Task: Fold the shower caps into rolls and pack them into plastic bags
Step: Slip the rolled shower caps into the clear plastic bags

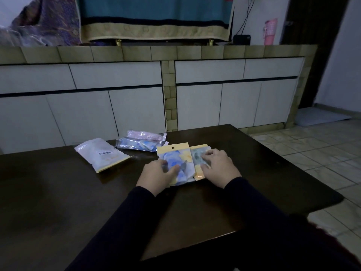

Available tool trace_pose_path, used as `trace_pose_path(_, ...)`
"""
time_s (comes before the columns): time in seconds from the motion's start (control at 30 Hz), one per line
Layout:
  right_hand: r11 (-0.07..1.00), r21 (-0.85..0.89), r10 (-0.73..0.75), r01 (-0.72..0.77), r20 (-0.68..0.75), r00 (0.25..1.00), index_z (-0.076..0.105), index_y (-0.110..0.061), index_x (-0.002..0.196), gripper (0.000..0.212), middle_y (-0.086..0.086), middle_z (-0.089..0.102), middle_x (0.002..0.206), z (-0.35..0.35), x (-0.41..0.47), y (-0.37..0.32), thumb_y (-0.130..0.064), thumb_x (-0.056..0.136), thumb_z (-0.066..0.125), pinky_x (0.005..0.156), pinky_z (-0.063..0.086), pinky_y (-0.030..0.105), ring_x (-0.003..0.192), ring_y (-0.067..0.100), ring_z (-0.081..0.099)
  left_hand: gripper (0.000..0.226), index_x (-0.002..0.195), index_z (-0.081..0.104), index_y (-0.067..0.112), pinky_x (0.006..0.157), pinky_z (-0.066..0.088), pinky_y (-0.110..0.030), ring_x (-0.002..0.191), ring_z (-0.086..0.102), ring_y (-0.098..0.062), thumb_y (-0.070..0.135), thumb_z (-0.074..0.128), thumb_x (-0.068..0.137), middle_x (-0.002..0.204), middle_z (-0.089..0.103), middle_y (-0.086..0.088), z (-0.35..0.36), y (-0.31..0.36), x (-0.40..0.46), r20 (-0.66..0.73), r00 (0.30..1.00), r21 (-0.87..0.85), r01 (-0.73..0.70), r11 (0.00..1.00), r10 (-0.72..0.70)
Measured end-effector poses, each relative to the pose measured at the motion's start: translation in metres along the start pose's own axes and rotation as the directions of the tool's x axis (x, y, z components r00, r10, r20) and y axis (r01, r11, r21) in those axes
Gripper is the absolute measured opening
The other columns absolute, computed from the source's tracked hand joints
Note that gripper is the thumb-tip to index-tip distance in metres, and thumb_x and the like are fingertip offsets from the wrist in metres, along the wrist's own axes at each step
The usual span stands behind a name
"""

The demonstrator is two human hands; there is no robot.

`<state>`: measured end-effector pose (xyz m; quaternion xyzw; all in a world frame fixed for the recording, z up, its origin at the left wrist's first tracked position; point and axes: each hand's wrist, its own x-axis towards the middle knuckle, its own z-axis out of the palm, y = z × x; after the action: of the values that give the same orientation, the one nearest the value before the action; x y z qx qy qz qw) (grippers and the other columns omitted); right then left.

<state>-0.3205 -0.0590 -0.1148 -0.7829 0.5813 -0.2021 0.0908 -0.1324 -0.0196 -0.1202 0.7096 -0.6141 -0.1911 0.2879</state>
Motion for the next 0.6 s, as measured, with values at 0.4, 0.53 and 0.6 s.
trace_pose_path(0.4, 0.994, -0.1, -0.046, 0.047, 0.014, 0.999, 0.045, -0.019, 0.141, 0.055, -0.001, 0.037, 0.141, 0.008, -0.001, -0.009, -0.04, 0.09, 0.053, 0.107, 0.031, 0.034, 0.128, 0.017, 0.033, 0.057, 0.136, 0.049, 0.017, 0.088, 0.041, -0.021, 0.117, 0.053, -0.012, 0.048, 0.058, 0.089, 0.134, 0.056, 0.0, -0.017, -0.018, -0.006, -0.024, 0.999, -0.065, 0.027, 0.998, -0.028)
trace_pose_path(0.53, 0.995, -0.092, -0.037, 0.039, 0.022, 0.999, 0.045, -0.019, 0.14, 0.053, 0.0, 0.037, 0.141, 0.01, -0.001, -0.014, -0.039, 0.091, 0.052, 0.106, 0.032, 0.035, 0.127, 0.018, 0.033, 0.053, 0.134, 0.05, 0.02, 0.085, 0.042, -0.019, 0.113, 0.054, -0.009, 0.049, 0.057, 0.09, 0.133, 0.056, 0.0, -0.013, -0.015, -0.008, -0.033, 0.999, -0.057, -0.005, 0.998, 0.003)
trace_pose_path(0.6, 0.996, -0.089, -0.023, 0.025, 0.02, 1.0, 0.043, -0.02, 0.141, 0.052, 0.001, 0.038, 0.143, 0.011, -0.002, -0.016, -0.038, 0.093, 0.05, 0.107, 0.032, 0.036, 0.13, 0.019, 0.033, 0.053, 0.133, 0.051, 0.021, 0.085, 0.043, -0.021, 0.108, 0.053, -0.008, 0.051, 0.056, 0.09, 0.132, 0.057, 0.001, -0.014, -0.016, -0.007, -0.039, 0.999, -0.049, -0.009, 0.999, 0.007)
